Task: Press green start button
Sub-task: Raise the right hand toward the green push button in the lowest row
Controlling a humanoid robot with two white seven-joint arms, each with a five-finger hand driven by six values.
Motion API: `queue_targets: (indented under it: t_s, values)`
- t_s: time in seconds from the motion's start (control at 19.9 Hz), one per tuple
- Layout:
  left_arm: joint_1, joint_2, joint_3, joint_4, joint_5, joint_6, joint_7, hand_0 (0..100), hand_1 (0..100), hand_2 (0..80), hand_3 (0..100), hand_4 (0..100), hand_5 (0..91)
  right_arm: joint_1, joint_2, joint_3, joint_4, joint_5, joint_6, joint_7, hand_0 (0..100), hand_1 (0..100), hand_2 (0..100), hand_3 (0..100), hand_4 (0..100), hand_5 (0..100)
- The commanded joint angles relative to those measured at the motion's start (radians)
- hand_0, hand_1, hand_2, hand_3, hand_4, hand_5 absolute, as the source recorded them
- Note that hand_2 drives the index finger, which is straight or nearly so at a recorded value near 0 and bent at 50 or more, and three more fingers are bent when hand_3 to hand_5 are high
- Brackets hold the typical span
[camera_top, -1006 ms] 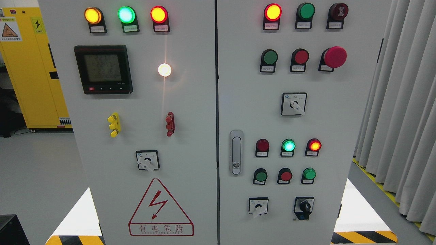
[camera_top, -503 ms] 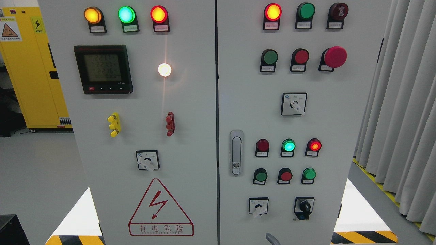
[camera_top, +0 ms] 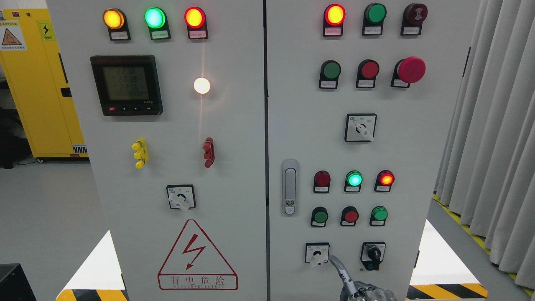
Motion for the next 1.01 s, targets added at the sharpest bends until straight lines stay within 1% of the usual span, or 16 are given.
queue_targets:
  t_s: [0.0, 0.1, 0.2, 0.25, 0.5, 0.96]
  values:
    - [0.0, 0.001, -0.001, 0.0, 0.001, 0.0, -0.001, 12, 56, 0.0, 0, 0, 0.0, -0.063, 0.009, -0.03, 0.028, 0.074, 0.018, 0.015, 59, 91, 0, 97, 95, 100]
    - [0.0, 0.001, 0.0, 0.0, 0.001, 0.0, -0.001, 12, 56, 0.0, 0, 0, 0.0, -0.071, 0.009, -0.028, 0.025, 0.075, 0.018, 0.021, 60, 91, 0, 98, 96, 100]
    - [0.0, -0.001, 0.0, 0.0, 0.001, 0.0, -0.001, 12, 56, 0.0, 0, 0, 0.0, -0.086, 0.009, -0.025, 0.025, 0.075, 0.018, 0.047, 61, 91, 0, 98, 95, 100]
    - [-0.001, 0.001, -0.001, 0.0, 0.001, 0.0, -0.001, 12, 56, 0.0, 0, 0, 0.0, -0.097, 0.009, -0.022, 0.028, 0.075, 0.019, 0.053, 61, 91, 0, 98, 95, 100]
    - [0.0, 0.001, 0.0, 0.0, -0.001, 0.0, -0.001, 12, 56, 0.0, 0, 0, 0.0, -0.131, 0.01, -0.019, 0.065, 0.075, 0.021, 0.053, 64, 92, 0, 98, 95, 100]
    - [0.0, 0.001, 0.0, 0.0, 0.001, 0.0, -0.001, 12, 56, 0.0, 0, 0, 0.0, -0.158, 0.01, -0.005, 0.099, 0.075, 0.019, 0.055, 67, 92, 0, 98, 96, 100]
